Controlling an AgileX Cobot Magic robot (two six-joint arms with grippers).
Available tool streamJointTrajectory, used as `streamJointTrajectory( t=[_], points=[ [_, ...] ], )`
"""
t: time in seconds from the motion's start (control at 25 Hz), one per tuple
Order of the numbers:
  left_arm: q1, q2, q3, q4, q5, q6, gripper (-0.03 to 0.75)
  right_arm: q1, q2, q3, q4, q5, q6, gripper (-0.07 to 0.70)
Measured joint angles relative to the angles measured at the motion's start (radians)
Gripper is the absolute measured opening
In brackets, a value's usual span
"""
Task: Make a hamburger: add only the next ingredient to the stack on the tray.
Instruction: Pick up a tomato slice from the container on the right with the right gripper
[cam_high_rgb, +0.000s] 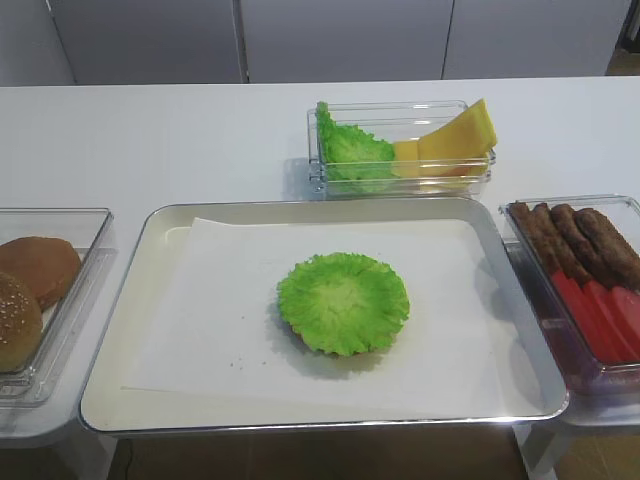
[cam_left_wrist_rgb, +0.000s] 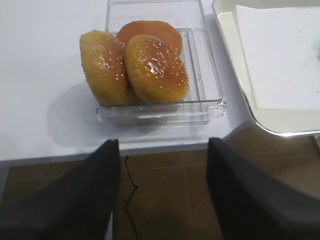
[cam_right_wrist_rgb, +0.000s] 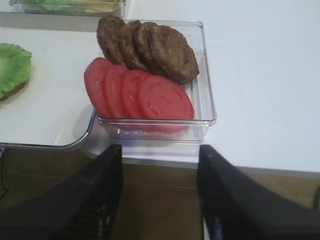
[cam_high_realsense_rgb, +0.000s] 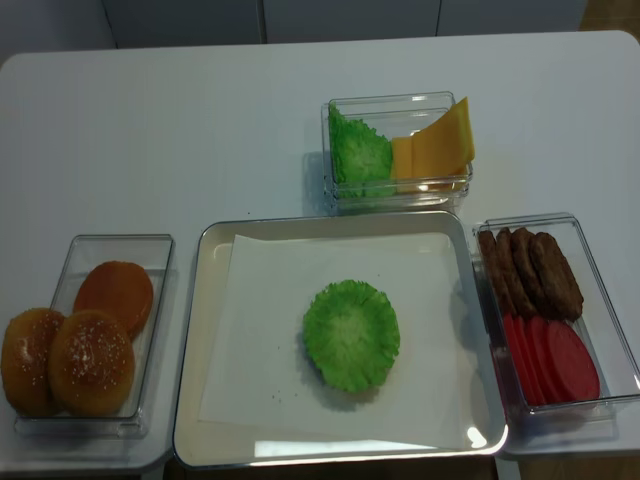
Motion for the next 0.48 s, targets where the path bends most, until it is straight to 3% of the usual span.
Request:
streamJointTrajectory(
  t=[0.48],
  points=[
    [0.000,0.000,0.000,0.000,0.000,0.000,0.409,0.000,0.000,0.000,0.000,0.000,0.000,0.379]
  ],
)
